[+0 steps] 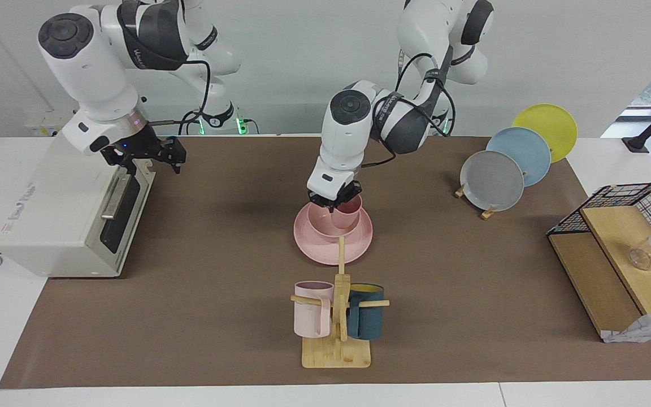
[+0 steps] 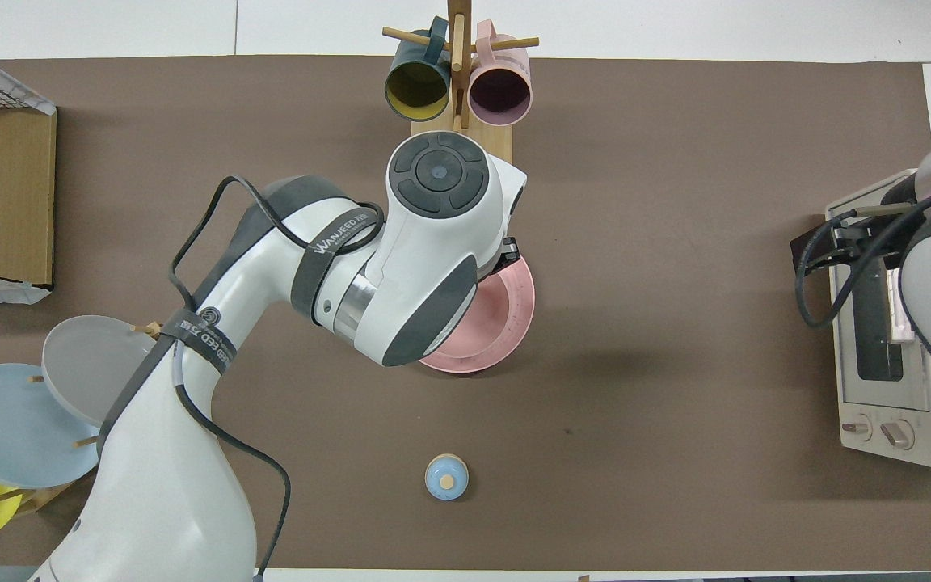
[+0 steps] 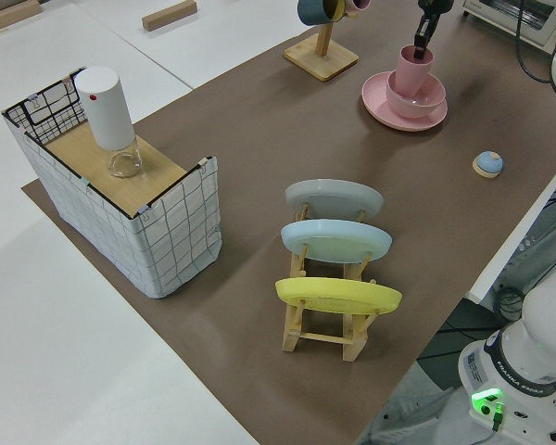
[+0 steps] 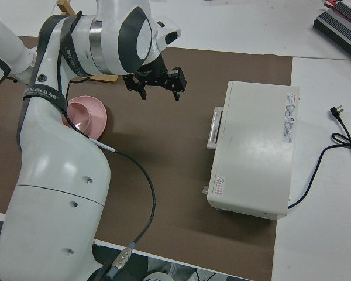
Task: Organize tableware
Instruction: 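Carry the pink cup with the left gripper into the bowl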
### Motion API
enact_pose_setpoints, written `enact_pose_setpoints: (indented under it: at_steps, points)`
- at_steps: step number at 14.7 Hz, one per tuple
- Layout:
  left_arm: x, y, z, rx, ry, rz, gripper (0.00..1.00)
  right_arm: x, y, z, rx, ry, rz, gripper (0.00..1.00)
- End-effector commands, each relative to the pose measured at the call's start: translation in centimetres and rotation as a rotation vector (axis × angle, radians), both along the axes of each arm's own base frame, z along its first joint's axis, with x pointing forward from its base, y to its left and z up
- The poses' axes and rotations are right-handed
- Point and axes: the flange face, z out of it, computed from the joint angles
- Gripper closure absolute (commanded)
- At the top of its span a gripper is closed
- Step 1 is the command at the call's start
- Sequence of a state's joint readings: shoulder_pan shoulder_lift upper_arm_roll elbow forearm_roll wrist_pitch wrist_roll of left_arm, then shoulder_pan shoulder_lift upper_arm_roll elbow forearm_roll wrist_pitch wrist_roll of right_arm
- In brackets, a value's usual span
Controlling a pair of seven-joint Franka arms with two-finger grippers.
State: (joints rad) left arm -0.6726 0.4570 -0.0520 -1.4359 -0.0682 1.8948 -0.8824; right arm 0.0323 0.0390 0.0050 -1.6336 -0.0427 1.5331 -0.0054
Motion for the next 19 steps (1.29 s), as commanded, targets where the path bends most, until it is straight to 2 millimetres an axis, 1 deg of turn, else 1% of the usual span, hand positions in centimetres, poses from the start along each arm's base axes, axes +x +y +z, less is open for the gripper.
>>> enact_pose_setpoints:
  at_steps: [1,2,3,5,7,9,12,13,14,16,17,18,19]
  points:
    - [-0.9,-0.4,-0.9,0.004,-0.012,0.016,1.00,-2.4,-0.5,0.2,0.032,-0.035,0.008,0.00]
    - [-0.9,-0.4,-1.1,0.001,-0.015,0.016,1.00,-2.3,-1.4,0.2,0.033,-0.038,0.005,0.00]
    - [-1.0,-0.4,-1.5,0.001,-0.015,0.015,1.00,-2.0,-1.5,0.5,0.035,-0.057,0.019,0.00]
    - [-1.1,-0.6,-1.9,-0.001,-0.018,0.013,1.00,-0.6,-1.3,0.5,0.033,-0.091,0.017,0.00]
    - [-1.3,-0.7,-2.3,-0.007,-0.025,0.010,1.00,-0.5,-2.5,0.4,0.040,-0.086,-0.006,0.00]
    - [-1.7,-0.9,-3.2,-0.003,-0.022,0.005,1.00,0.0,-2.5,0.3,0.045,-0.086,-0.006,0.00]
    - [-1.8,-0.9,-3.4,-0.003,-0.022,0.001,1.00,-0.4,-2.4,0.3,0.044,-0.064,-0.002,0.00]
    - [-1.8,-0.8,-3.4,0.000,-0.021,0.001,0.34,-0.4,-2.4,0.4,0.044,-0.067,-0.002,0.00]
    - [-1.9,-0.9,-3.3,0.006,-0.019,-0.002,0.00,-0.2,-2.5,0.4,0.044,-0.081,-0.003,0.00]
    - [-1.7,-0.7,-2.5,0.014,-0.033,-0.010,0.00,0.2,-2.7,0.4,0.045,-0.103,-0.011,0.00]
    - [-1.6,-0.2,-1.6,0.020,-0.026,-0.007,0.00,0.1,-3.1,0.2,0.046,-0.095,-0.017,0.00]
    - [-1.5,0.5,0.4,0.019,-0.029,-0.005,0.00,0.0,-3.2,0.3,0.046,-0.091,-0.020,0.00]
    - [-1.3,1.6,2.5,0.023,-0.029,0.004,0.00,0.0,-3.2,0.3,0.045,-0.092,-0.023,0.00]
